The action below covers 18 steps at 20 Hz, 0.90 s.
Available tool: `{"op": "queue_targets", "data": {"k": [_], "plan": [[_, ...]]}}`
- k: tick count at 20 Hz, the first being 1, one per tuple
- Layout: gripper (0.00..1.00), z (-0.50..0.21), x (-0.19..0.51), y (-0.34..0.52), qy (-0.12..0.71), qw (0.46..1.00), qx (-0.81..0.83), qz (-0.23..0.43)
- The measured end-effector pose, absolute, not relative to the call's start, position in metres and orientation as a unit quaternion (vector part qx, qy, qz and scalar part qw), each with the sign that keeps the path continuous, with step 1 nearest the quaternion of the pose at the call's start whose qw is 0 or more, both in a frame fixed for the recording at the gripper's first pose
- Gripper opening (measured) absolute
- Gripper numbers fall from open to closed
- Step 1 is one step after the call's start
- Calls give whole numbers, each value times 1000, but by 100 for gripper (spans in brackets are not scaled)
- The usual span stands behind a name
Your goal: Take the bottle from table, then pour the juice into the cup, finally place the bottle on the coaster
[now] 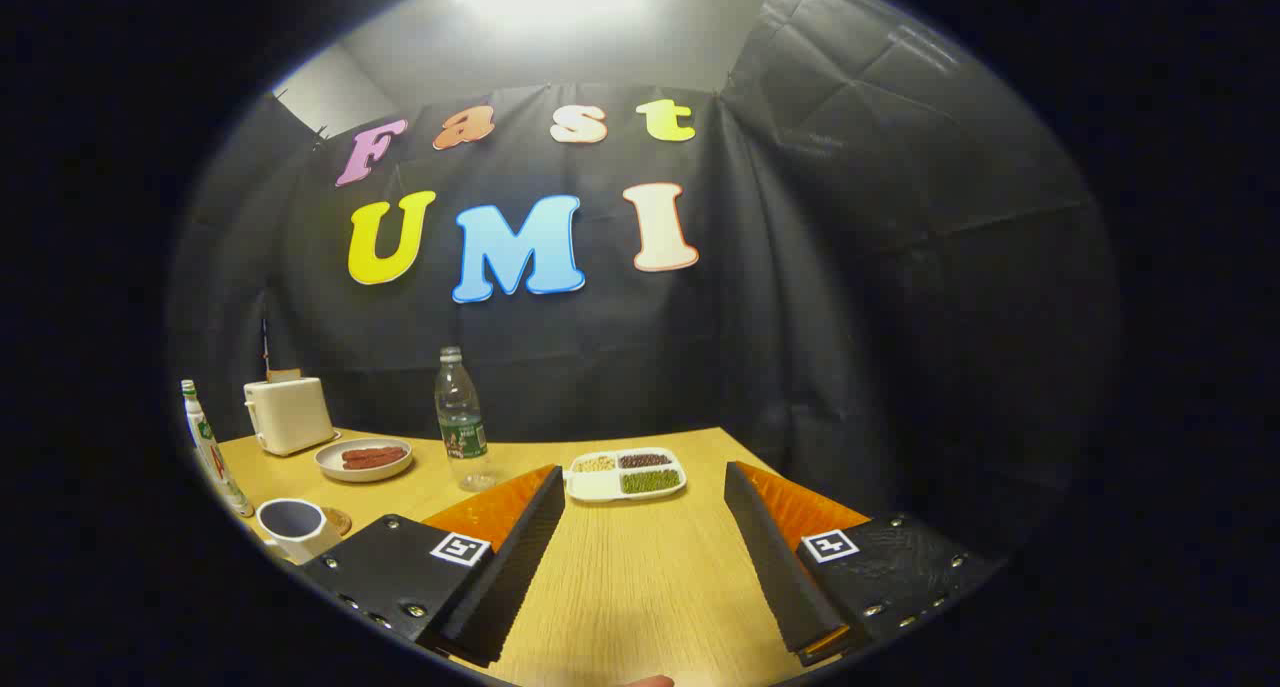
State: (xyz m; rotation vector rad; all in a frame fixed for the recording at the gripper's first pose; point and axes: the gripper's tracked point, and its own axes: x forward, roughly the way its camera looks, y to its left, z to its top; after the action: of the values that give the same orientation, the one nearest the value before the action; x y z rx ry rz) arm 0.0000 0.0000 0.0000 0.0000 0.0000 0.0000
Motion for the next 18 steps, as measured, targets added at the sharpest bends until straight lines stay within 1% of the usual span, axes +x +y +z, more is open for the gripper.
{"op": "queue_targets", "data": {"k": [3,6,13,15,18], "plan": [[98,26,-22,16,4,999,-17,-32],[98,51,-46,60,4,1000,-18,-24],[98,78,-108,219,-22,995,16,91],[98,72,-123,267,-24,991,21,132],[98,52,-137,321,-9,984,14,175]]}}
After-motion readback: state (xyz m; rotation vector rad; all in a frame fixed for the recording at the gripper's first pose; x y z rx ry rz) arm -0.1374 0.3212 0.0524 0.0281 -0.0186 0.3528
